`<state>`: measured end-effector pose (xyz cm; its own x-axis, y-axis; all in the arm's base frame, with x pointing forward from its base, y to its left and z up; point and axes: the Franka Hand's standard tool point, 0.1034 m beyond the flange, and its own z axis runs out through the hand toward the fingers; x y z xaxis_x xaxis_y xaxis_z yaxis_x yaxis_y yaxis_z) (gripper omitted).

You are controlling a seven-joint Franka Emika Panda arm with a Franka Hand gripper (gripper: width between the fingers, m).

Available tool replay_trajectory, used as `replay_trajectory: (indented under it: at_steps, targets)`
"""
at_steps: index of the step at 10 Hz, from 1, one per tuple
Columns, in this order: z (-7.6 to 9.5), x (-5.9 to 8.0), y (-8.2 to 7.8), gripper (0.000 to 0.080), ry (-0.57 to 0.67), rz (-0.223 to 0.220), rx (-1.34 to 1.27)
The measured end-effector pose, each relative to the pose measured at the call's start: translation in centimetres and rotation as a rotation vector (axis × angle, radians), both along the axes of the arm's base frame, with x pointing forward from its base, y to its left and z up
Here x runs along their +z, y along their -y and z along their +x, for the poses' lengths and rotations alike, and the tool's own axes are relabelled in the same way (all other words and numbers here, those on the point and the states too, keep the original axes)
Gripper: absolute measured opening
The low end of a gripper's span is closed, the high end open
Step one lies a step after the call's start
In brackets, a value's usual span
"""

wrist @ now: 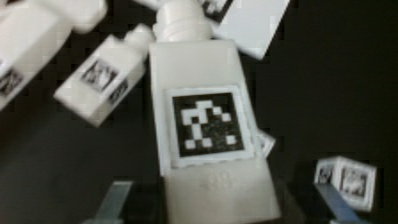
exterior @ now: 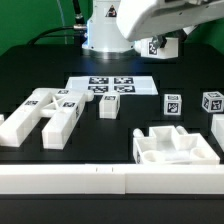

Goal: Assemble chair

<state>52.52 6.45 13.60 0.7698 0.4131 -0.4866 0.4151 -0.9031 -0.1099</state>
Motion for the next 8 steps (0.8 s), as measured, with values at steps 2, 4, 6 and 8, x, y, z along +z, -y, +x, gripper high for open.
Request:
replay_trajectory:
  at_steps: [2, 4, 6, 8]
  targets:
    - [0.4, 0.0, 0.3, 0.03, 0.119, 0.026, -0.003]
    - [1.0, -0.1, 0.6, 0.03, 0.24, 0.056, -0.006]
    - [2.6, -0.3, 1.4, 0.03, 0.375, 0.107, 0.035]
    - [2.9, -0.3, 1.6, 0.03, 0.383, 0.116, 0.057]
